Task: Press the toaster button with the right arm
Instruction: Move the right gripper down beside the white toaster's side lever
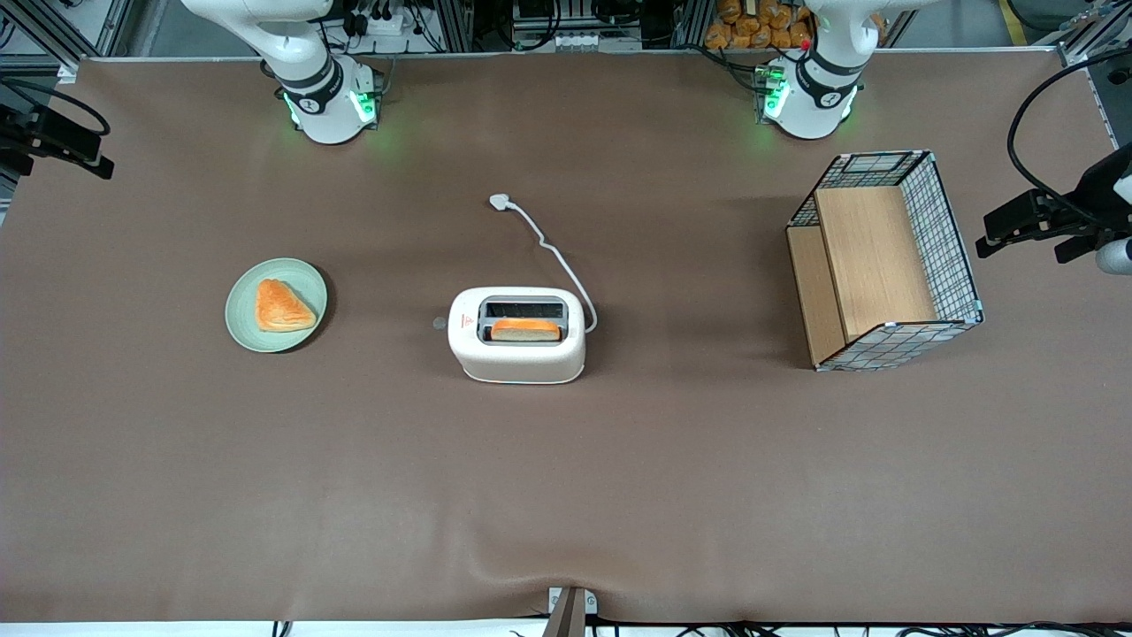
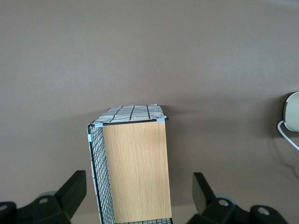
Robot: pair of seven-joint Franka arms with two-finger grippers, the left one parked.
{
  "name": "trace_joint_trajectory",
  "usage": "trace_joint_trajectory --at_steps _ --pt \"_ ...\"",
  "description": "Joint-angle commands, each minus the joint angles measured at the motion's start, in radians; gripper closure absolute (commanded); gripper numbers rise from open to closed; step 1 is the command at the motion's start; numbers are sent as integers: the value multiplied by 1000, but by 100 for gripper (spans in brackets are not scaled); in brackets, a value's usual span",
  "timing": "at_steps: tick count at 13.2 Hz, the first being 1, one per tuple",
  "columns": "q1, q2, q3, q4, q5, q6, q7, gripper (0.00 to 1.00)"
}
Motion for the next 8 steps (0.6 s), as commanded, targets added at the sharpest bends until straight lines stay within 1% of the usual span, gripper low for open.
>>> trace_joint_trajectory --at_steps 1,4,5,8 --pt "1 -26 49 -54 40 -9 -9 0" --pt "-1 -41 146 -130 94 -3 12 0" --pt "1 -41 163 -150 123 3 40 0" --pt "2 -35 174 -231 253 67 138 0"
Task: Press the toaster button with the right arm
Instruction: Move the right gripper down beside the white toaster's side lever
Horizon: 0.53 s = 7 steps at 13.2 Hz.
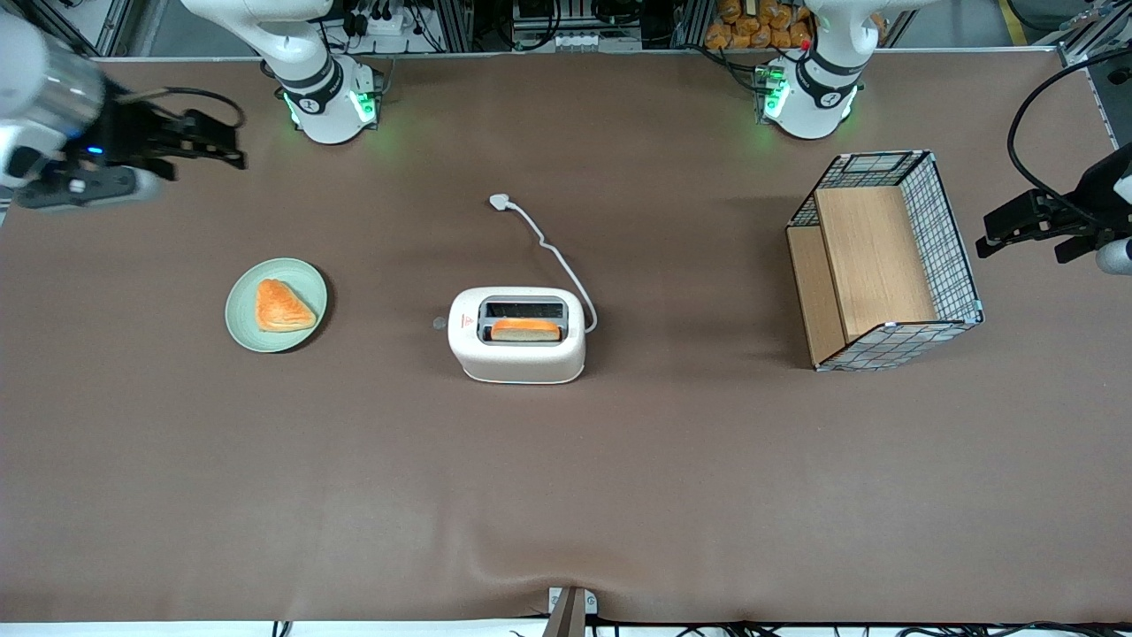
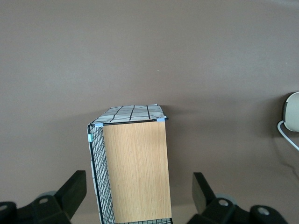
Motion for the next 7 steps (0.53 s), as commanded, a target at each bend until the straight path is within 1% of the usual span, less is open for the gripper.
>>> trace_joint_trajectory --at_steps 1,5,7 --pt "-7 -30 6 -118 108 92 64 0" --pt "-4 -21 54 -253 200 291 78 0" --pt "5 -6 56 -306 256 399 78 0"
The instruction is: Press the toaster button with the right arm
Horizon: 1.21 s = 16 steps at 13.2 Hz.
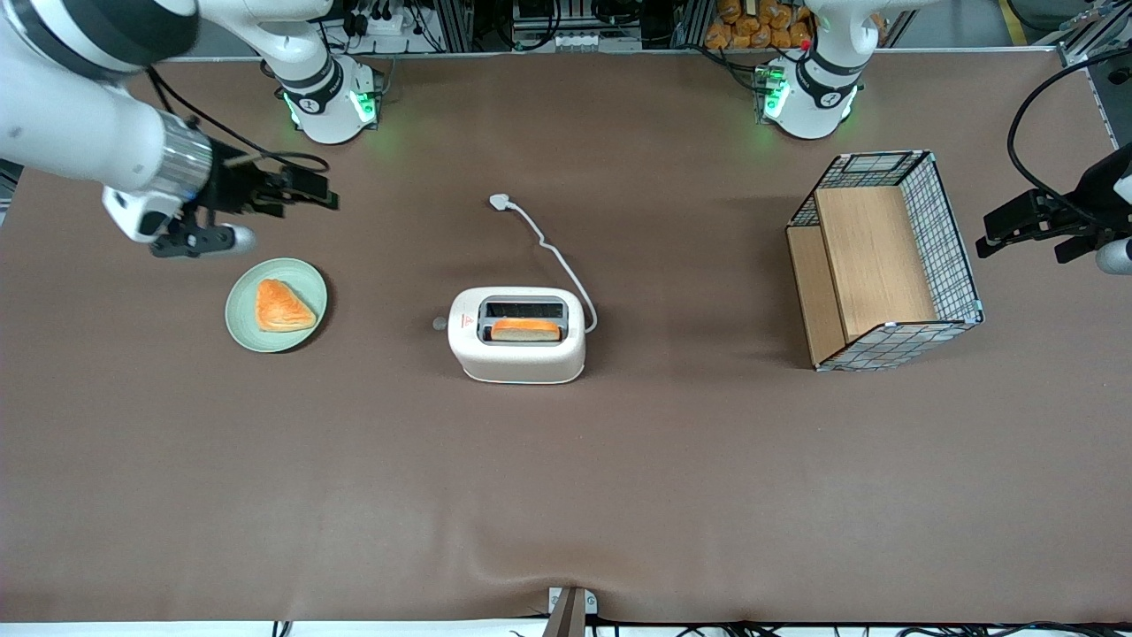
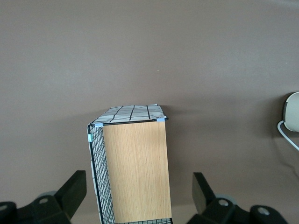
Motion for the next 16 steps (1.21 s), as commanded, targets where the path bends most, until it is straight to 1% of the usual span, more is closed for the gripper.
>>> trace_joint_trajectory --at_steps 1,3,6,7,9,12,16 --pt "6 5 15 -73 69 127 16 9" --pt "12 43 37 -73 70 212 14 39" --pt "41 118 38 -72 70 273 -4 92" --pt "56 141 38 -72 70 289 -6 100" --pt "75 196 38 -70 70 344 -6 100" --pt "86 275 38 -62 70 439 -94 100" --pt "106 324 54 -62 70 519 -98 100"
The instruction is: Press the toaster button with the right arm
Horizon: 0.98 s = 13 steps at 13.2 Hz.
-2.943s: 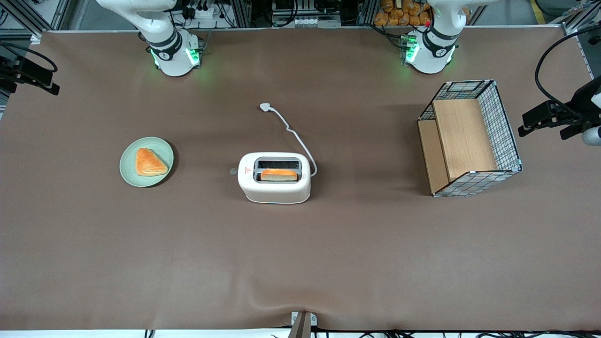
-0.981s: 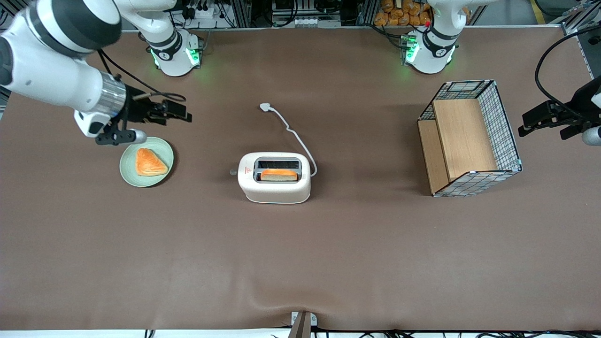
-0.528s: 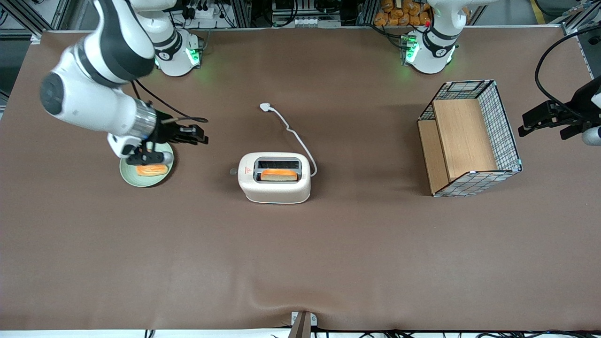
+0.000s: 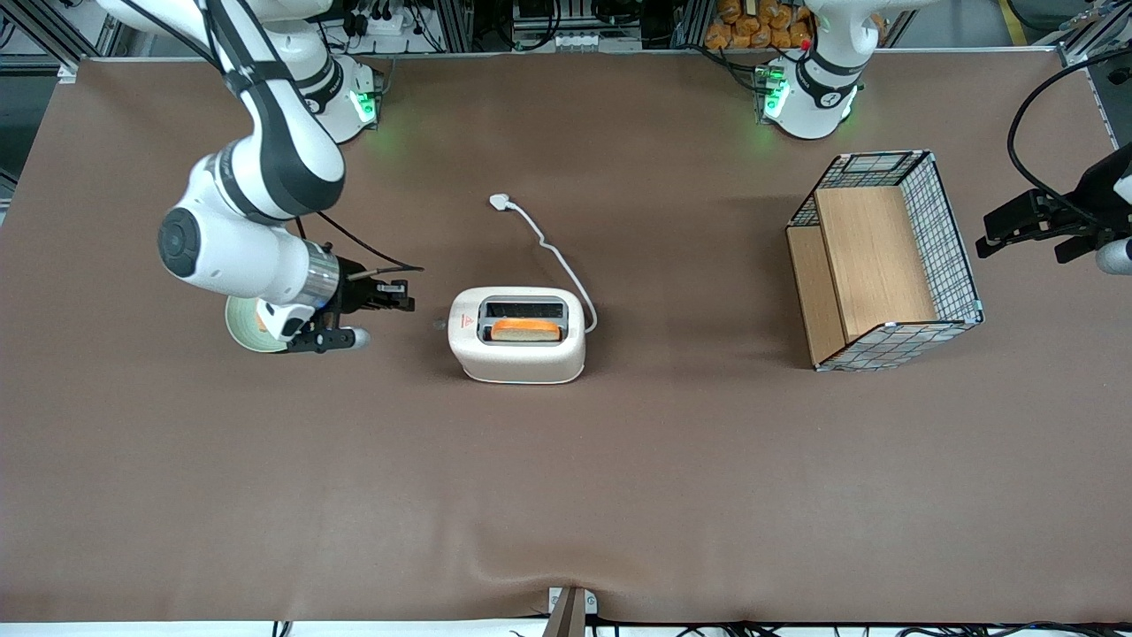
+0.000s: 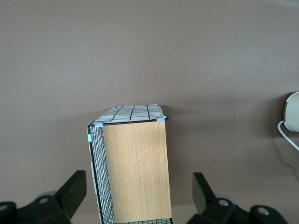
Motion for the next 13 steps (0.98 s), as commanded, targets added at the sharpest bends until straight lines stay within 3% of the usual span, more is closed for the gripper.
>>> trace_joint_trajectory --at_steps 1,13 --pt "12 31 16 10 27 45 -21 100" --pt "26 123 28 4 27 143 -23 100"
